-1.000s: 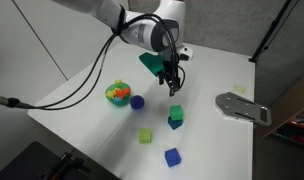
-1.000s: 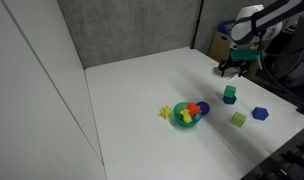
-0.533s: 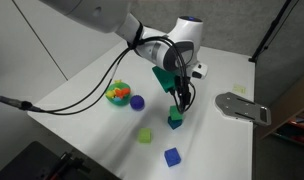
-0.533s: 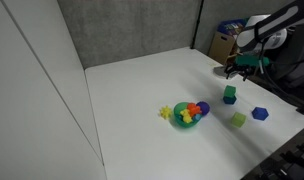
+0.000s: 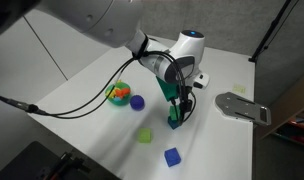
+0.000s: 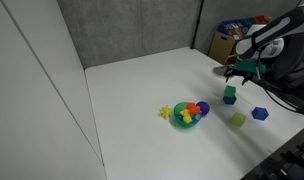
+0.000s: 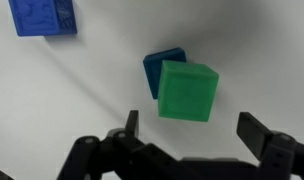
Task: Remove the dark green toy block from the top of the blue toy block
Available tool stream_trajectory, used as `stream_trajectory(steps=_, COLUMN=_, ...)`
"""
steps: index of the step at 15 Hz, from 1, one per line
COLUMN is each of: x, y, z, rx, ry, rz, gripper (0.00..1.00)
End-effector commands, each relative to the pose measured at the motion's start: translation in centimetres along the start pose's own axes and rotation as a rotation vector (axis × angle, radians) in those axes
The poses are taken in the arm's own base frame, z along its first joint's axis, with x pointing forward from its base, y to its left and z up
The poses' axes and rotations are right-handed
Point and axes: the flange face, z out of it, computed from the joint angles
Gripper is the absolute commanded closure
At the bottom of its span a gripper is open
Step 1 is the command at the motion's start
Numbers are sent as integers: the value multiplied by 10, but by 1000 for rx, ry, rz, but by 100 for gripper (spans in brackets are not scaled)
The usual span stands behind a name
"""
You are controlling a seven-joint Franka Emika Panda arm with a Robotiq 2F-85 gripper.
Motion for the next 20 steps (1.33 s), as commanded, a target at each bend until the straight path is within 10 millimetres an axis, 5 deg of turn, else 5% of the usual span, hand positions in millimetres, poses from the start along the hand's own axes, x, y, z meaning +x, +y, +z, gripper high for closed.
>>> stream_trajectory(steps=1, x=-1, y=-12, z=11, rx=3, ry=13, rz=17, gripper=0)
stream_trajectory(steps=11, x=-12, y=-19, z=41, rx=-39, ry=-8, rz=23, gripper=0)
stream_trajectory(steps=12, x=-12, y=-20, z=41, rx=-45, ry=-7, rz=24, gripper=25)
stream_trajectory(steps=13, x=-13, y=-20, z=42, rx=-46, ry=-9, rz=23, gripper=26)
stream_trajectory(steps=18, x=-20, y=-28, z=28, rx=-32, ry=-10, rz=13, gripper=66)
stream_trajectory(steps=20, x=-29, y=-39, z=14, rx=-25, ry=-7, rz=-15, gripper=67)
